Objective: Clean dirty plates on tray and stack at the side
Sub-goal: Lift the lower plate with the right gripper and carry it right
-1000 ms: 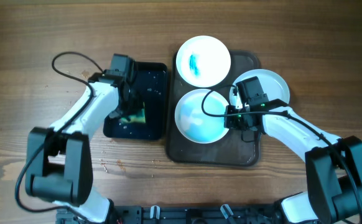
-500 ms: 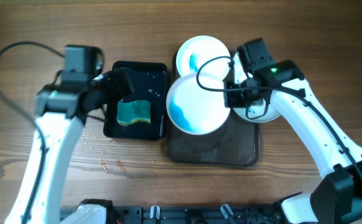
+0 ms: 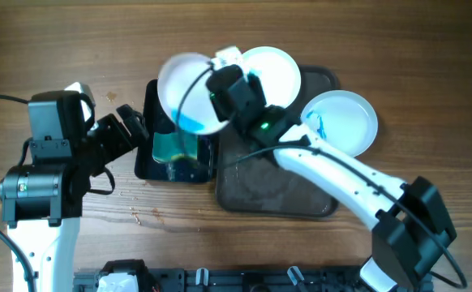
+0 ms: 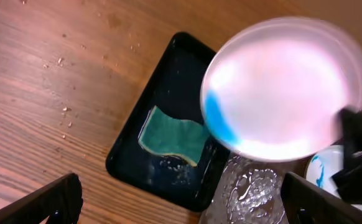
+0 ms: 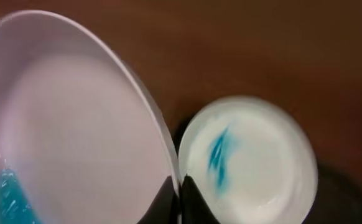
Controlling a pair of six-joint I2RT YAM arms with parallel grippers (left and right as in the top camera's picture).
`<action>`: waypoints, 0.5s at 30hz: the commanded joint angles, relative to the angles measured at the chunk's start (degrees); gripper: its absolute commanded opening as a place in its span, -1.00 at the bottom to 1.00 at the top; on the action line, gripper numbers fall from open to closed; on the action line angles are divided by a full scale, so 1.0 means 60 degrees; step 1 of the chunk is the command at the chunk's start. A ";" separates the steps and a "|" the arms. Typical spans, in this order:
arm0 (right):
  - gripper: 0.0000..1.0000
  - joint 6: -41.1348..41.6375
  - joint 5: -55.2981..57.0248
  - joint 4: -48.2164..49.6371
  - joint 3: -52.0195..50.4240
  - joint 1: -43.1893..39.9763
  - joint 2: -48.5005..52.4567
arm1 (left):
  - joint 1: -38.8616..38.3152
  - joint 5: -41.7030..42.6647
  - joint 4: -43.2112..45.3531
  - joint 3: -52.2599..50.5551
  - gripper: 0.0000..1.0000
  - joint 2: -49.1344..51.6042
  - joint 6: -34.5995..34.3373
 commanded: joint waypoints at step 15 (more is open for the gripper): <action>-0.92 -0.6459 0.5887 0.3934 0.0168 0.2208 -0.0040 | 0.0069 0.0106 -0.0062 0.0149 1.00 0.0335 0.0124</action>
